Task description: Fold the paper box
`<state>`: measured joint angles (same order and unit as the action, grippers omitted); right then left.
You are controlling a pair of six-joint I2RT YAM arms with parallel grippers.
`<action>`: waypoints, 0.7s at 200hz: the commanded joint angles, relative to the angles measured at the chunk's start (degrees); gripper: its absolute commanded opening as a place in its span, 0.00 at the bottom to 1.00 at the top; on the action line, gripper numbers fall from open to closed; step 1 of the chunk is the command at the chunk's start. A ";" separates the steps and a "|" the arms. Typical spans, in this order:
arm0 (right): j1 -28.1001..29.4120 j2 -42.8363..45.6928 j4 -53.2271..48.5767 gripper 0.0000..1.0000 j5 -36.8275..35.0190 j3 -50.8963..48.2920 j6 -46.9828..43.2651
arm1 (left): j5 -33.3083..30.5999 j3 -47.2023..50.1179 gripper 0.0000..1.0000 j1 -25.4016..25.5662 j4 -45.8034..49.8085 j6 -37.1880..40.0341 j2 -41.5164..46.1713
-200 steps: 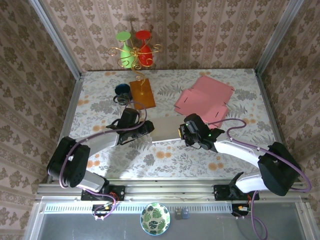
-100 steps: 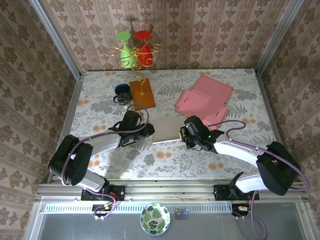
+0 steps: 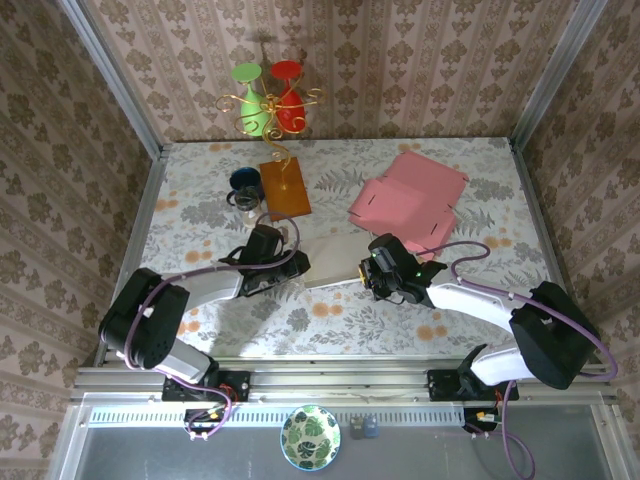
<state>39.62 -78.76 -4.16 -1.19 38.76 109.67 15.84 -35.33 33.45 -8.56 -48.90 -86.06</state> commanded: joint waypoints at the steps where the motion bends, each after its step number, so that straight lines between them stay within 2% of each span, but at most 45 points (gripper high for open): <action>1: -0.47 0.14 -4.95 0.24 0.85 -0.35 -2.26 | -1.22 1.32 0.34 0.21 2.20 0.11 -1.50; 30: -2.44 4.87 -15.65 0.47 -0.43 3.38 -13.29 | -1.95 1.24 0.33 0.29 2.97 1.13 -0.94; 52: -4.84 9.39 -24.73 0.58 -1.41 6.32 -25.64 | -2.21 1.07 0.33 0.30 3.50 1.90 -0.77; 67: -7.61 12.32 -29.51 0.60 -1.88 7.45 -35.57 | -2.30 0.66 0.32 0.38 3.70 2.55 -0.77; 88: -12.35 14.20 -29.57 0.62 -0.82 7.77 -51.30 | -2.43 -0.41 0.32 0.47 4.74 3.66 -0.86; 114: -19.27 10.16 -23.54 0.59 9.27 8.40 -67.51 | -2.64 -1.67 0.31 0.43 5.85 5.02 -1.13; 140: -21.04 2.18 -23.29 0.58 16.17 14.53 -78.72 | -2.56 -2.79 0.31 0.47 6.88 6.37 -1.91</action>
<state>19.42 -70.48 -27.33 6.09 47.33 49.36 14.63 -36.60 33.74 -5.67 -45.39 -86.43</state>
